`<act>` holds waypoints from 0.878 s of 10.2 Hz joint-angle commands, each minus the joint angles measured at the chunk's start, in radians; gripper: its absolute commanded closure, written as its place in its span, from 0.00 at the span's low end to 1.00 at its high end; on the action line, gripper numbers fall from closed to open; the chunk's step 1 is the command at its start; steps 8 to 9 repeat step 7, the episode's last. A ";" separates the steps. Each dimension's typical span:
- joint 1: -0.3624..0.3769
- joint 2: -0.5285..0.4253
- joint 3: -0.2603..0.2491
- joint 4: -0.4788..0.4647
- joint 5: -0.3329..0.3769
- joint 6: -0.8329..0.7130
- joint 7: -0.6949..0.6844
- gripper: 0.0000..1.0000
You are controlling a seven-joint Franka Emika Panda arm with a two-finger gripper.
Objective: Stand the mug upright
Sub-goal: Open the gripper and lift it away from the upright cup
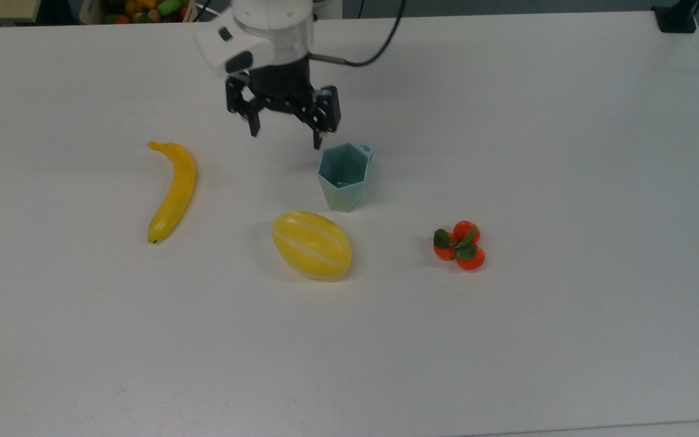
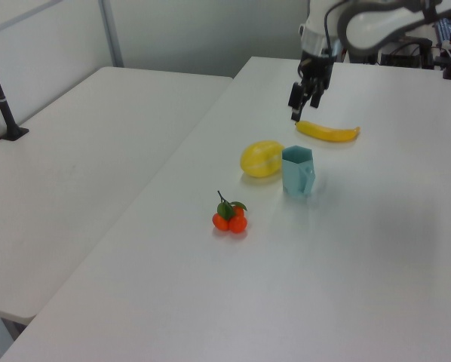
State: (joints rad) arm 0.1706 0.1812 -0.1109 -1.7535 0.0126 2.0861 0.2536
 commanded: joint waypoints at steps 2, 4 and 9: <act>-0.115 -0.074 -0.010 0.115 0.003 -0.300 -0.100 0.00; -0.169 -0.089 -0.009 0.117 0.003 -0.362 -0.174 0.00; -0.187 -0.097 -0.009 0.121 0.001 -0.362 -0.174 0.00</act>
